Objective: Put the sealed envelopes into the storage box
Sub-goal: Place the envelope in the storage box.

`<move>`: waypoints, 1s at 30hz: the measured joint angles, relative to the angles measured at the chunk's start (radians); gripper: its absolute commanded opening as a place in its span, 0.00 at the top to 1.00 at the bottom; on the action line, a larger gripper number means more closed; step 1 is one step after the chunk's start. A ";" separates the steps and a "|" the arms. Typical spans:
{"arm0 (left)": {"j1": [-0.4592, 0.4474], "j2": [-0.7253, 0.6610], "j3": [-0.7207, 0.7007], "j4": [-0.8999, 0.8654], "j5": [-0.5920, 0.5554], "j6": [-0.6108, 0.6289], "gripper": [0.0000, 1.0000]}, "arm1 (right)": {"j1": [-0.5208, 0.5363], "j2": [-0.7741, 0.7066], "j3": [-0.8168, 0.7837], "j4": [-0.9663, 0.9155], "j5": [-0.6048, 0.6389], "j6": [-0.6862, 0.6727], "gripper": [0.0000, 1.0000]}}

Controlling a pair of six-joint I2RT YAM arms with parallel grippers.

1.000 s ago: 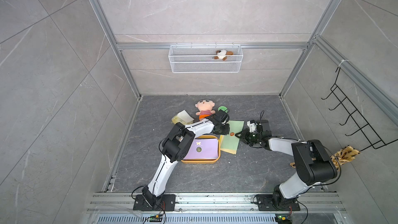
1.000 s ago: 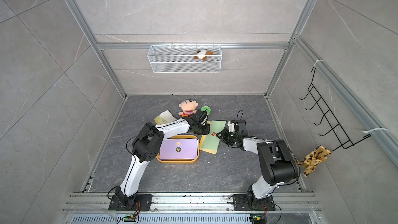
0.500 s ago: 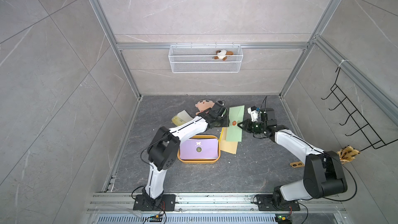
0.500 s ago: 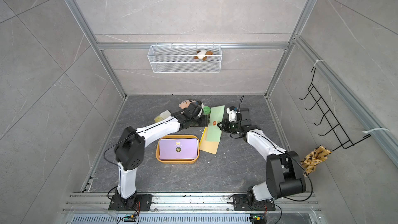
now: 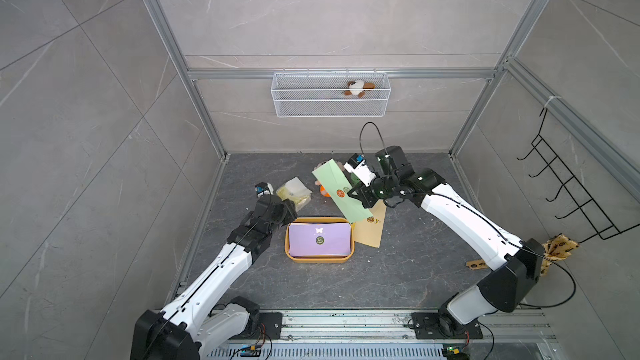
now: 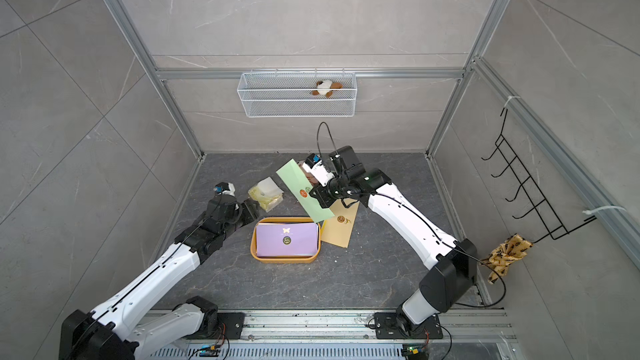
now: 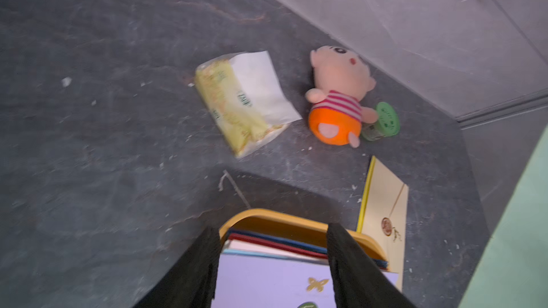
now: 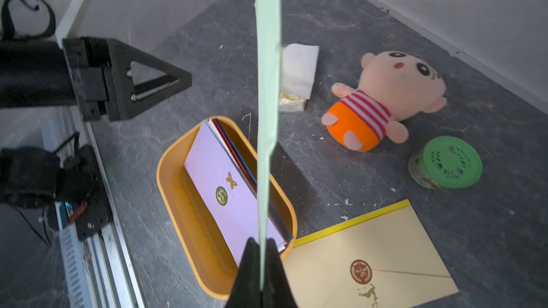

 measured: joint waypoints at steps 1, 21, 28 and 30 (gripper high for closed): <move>0.001 -0.036 -0.011 -0.032 -0.015 0.000 0.36 | 0.024 0.027 0.035 -0.037 0.014 -0.030 1.00; 0.002 -0.309 0.016 -0.272 -0.245 0.023 0.33 | 0.250 0.459 0.488 -0.480 0.190 -0.375 1.00; 0.002 -0.315 0.016 -0.277 -0.245 0.024 0.33 | 0.283 0.496 0.488 -0.484 0.194 -0.396 1.00; 0.002 -0.319 0.016 -0.277 -0.245 0.024 0.32 | 0.285 0.505 0.486 -0.484 0.202 -0.397 1.00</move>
